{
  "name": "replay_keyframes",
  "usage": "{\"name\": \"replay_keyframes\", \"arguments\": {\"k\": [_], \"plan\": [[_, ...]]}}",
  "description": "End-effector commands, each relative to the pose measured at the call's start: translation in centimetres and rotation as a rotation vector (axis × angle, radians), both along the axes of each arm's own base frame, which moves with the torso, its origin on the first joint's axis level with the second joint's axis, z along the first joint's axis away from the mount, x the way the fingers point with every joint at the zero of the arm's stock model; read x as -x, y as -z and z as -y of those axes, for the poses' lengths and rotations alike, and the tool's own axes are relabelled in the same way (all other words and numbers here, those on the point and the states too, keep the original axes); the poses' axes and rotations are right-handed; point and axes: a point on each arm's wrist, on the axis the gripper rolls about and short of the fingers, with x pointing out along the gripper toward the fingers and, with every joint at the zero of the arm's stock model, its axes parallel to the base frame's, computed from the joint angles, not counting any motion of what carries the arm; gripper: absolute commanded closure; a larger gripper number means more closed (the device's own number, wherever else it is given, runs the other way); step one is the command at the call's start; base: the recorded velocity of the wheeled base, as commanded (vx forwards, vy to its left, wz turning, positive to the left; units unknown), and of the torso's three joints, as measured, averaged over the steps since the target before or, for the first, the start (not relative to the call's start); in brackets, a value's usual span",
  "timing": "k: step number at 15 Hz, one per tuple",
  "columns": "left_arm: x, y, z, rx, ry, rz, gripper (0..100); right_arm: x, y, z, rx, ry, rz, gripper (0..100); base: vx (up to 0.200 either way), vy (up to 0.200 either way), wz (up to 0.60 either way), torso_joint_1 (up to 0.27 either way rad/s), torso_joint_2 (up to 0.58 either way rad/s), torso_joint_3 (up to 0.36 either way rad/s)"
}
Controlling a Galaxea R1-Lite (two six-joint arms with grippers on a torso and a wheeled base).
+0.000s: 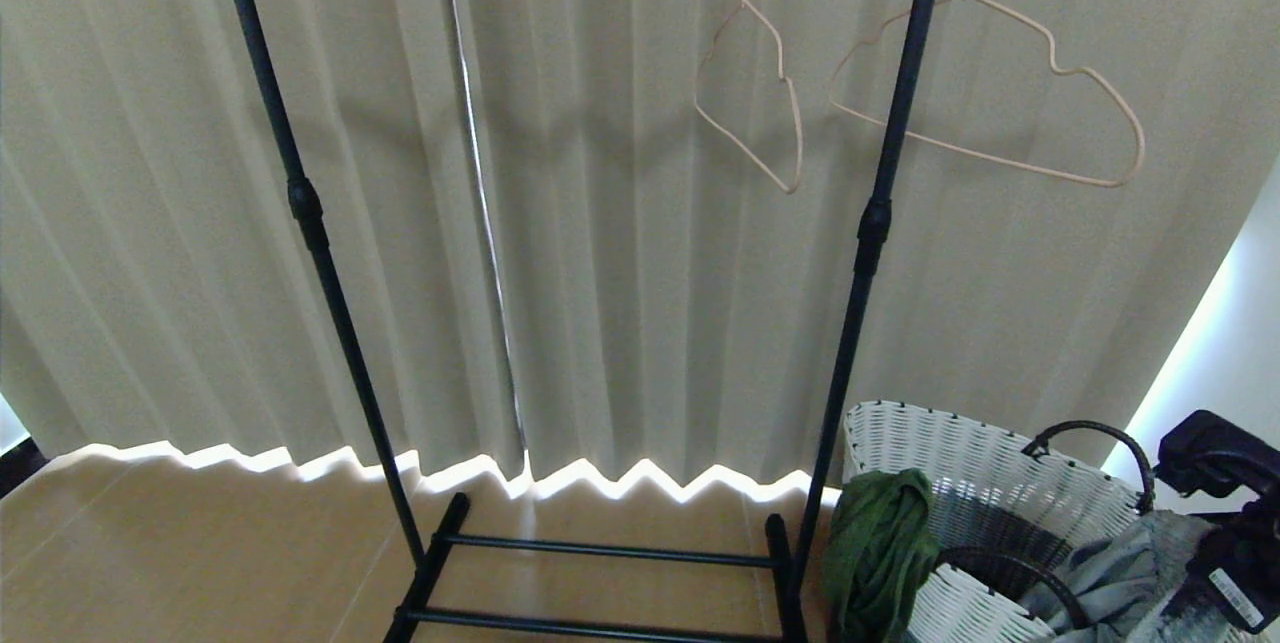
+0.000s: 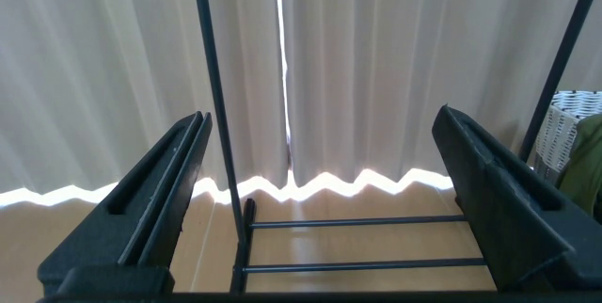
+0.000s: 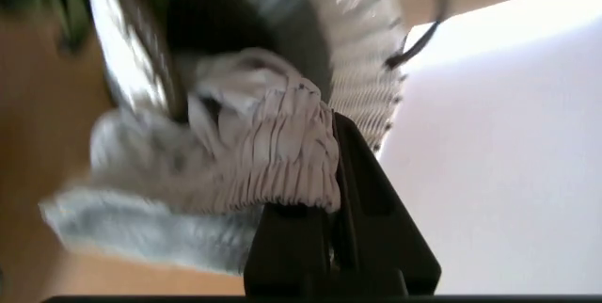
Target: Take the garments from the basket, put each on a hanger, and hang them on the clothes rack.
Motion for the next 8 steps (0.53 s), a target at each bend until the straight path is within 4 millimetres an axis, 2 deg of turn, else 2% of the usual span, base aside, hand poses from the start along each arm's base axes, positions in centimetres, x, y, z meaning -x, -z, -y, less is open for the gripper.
{"name": "replay_keyframes", "arguments": {"k": [1, 3, 7, 8], "plan": [[0.0, 0.0, 0.0, -0.002, 0.0, 0.001, 0, 3.3, -3.1, -1.0, -0.039, 0.031, 0.211, 100, 0.0, 0.0, 0.0, 0.0, 0.0, 0.0], [0.0, 0.0, 0.0, 0.0, 0.0, 0.001, 0, 5.0, -3.9, -1.4, -0.029, 0.027, 0.283, 100, 0.0, 0.0, 0.0, 0.0, 0.0, 0.0], [0.0, 0.0, 0.0, 0.002, -0.002, 0.0, 0, 5.8, -4.5, -1.6, -0.015, 0.025, 0.335, 100, 0.0, 0.0, 0.0, 0.0, 0.0, 0.0], [0.0, 0.0, 0.0, 0.002, -0.001, 0.0, 0, 6.2, -4.6, -1.7, -0.01, 0.025, 0.348, 100, -0.2, 0.0, 0.0, 0.002, -0.01, 0.007]]}}
